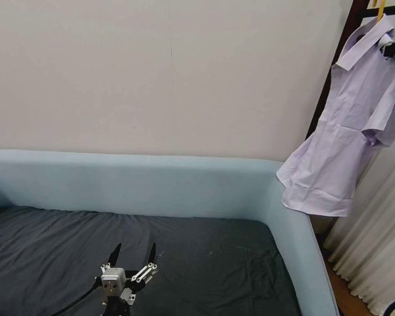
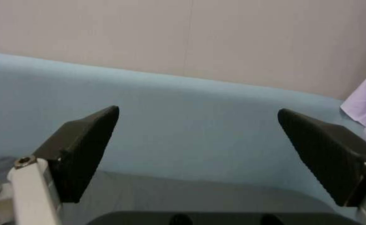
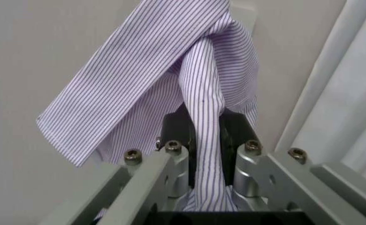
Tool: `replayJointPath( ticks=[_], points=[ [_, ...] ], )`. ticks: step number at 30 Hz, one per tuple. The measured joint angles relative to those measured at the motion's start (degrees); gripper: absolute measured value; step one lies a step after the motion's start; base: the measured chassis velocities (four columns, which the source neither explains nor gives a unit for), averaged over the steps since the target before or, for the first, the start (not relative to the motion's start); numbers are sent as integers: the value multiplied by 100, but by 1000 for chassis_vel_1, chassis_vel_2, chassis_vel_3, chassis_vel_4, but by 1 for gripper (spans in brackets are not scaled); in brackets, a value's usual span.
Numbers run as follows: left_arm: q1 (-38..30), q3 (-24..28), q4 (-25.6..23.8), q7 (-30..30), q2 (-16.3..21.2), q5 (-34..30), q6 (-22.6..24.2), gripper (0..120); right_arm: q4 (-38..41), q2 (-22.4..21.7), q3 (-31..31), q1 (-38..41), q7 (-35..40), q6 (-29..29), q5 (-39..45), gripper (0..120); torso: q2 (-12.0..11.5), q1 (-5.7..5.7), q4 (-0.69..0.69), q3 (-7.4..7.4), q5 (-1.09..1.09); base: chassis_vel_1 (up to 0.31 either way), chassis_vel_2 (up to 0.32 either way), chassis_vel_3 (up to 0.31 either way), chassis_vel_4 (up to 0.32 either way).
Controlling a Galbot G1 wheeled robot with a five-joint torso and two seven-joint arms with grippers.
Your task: Pick up the clothes from the sofa and hang them on the clothes hanger.
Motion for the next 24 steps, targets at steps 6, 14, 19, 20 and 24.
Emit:
replayJointPath(
  ticks=[6, 14, 19, 20, 24],
  points=[
    [0, 0, 0, 0, 0, 0, 0, 100, -307, 211, 124, 65, 240, -3, 73, 7, 0, 0, 1, 0, -1, 0, 0, 0, 0],
    [0, 0, 0, 0, 0, 0, 0, 100, -617, 671, 394, -6, 1065, -4, 345, 7, 0, 0, -2, 0, 0, 0, 0, 0, 0],
    [0, 0, 0, 0, 0, 0, 0, 100, -805, 944, 527, -25, 1376, -4, 422, 7, 0, 0, -1, 0, -1, 0, 0, 0, 0],
    [0, 0, 0, 0, 0, 0, 0, 100, -878, 1017, 557, -25, 1438, -4, 428, 7, 0, 0, -1, 0, -1, 0, 0, 0, 0],
    [0, 0, 0, 0, 0, 0, 1, 100, -1091, 1247, 650, -13, 1620, -4, 446, 7, 1, -1, -3, -1, -1, 0, 0, 0, 0]
  ],
)
